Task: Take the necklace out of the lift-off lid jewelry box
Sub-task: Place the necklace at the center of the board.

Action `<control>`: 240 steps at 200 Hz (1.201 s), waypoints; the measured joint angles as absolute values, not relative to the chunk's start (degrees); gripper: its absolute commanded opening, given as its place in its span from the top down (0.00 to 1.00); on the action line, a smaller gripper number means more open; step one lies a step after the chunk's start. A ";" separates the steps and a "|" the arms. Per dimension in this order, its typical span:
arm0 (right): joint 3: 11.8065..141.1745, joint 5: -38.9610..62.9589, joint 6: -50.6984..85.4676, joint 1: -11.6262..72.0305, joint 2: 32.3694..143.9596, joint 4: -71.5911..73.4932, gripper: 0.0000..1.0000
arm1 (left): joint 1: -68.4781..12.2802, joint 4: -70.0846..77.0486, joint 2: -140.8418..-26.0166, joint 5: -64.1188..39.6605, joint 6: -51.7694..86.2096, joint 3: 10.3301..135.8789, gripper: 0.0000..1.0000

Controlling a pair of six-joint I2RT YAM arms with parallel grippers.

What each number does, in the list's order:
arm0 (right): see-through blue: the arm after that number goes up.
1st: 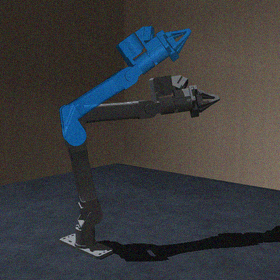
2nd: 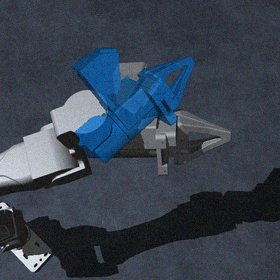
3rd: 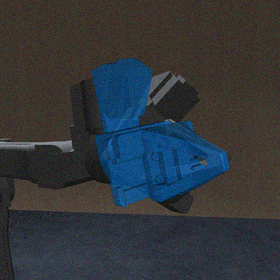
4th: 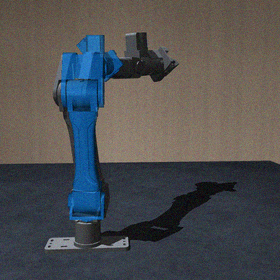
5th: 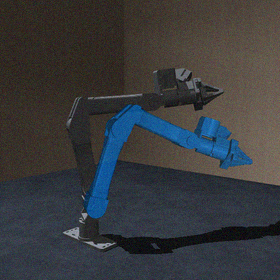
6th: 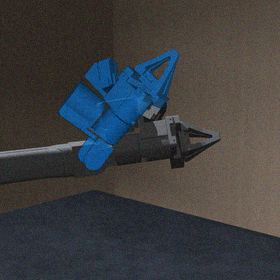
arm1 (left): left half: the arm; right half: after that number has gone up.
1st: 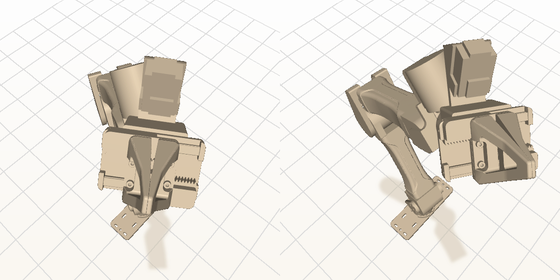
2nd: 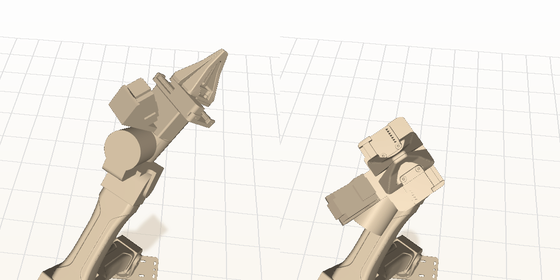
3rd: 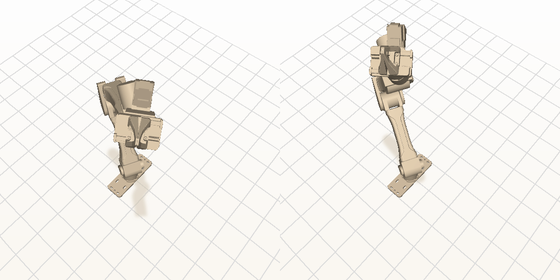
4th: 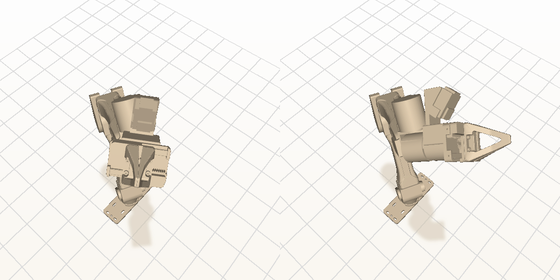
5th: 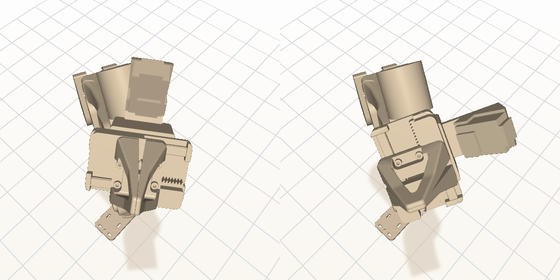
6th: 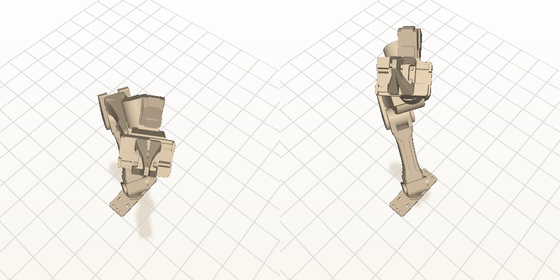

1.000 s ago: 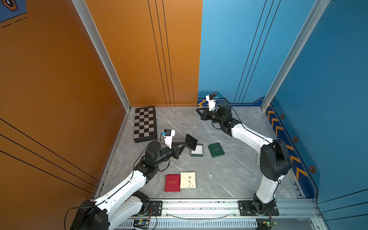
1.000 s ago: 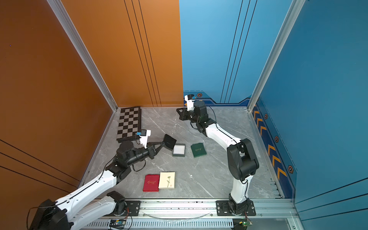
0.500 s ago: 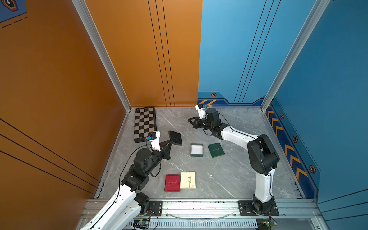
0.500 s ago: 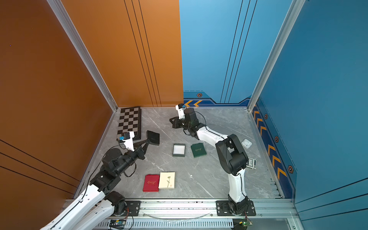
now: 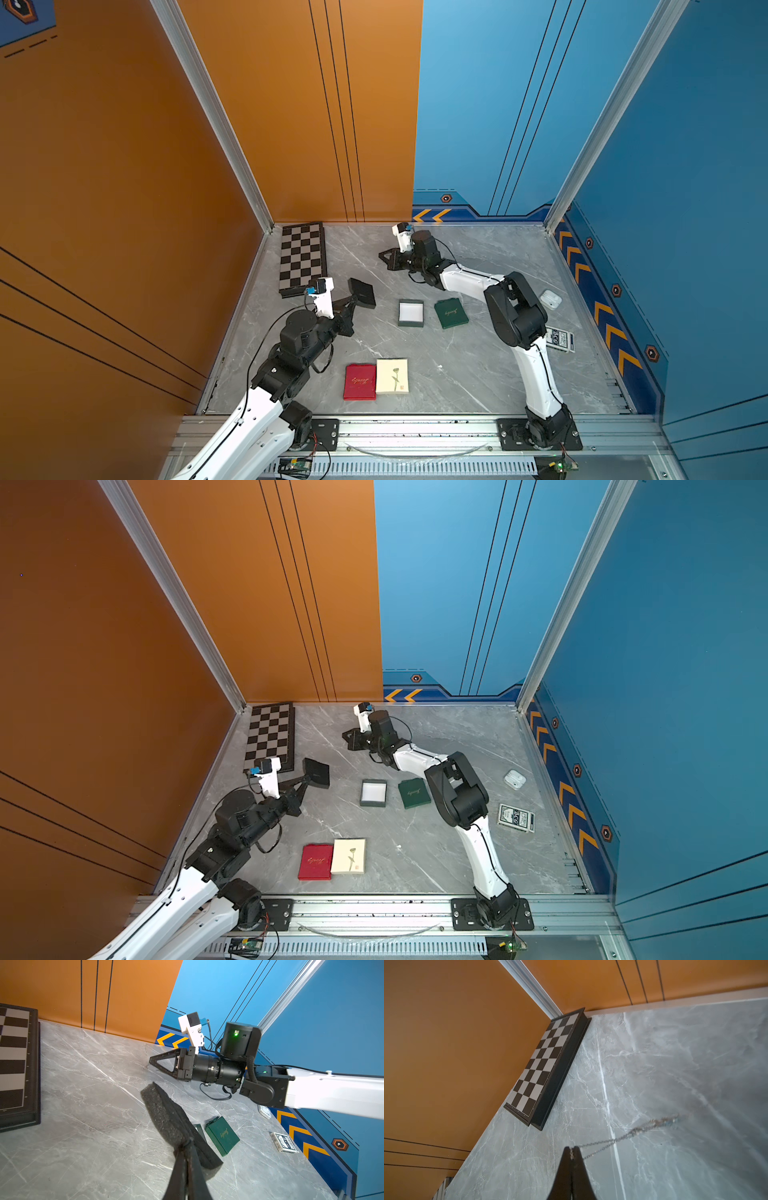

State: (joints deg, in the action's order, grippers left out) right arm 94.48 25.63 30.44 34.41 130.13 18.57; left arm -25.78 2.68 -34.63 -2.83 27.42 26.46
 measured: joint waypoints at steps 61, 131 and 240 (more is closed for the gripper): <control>104.73 25.63 31.64 36.88 136.84 17.37 1.00 | -25.52 0.38 -31.48 -1.45 26.74 26.46 1.00; 119.63 25.19 35.99 35.27 147.11 14.96 1.00 | -25.12 -0.10 -31.42 -1.23 26.74 26.46 1.00; 129.69 20.18 42.04 32.10 155.74 11.46 1.00 | -25.10 -0.27 -30.65 -1.23 26.74 26.46 1.00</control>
State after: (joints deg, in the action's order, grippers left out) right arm 129.69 20.18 42.04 32.10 155.74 11.46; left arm -25.10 -0.27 -30.65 -1.23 26.74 26.46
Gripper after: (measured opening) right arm 0.047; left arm 0.045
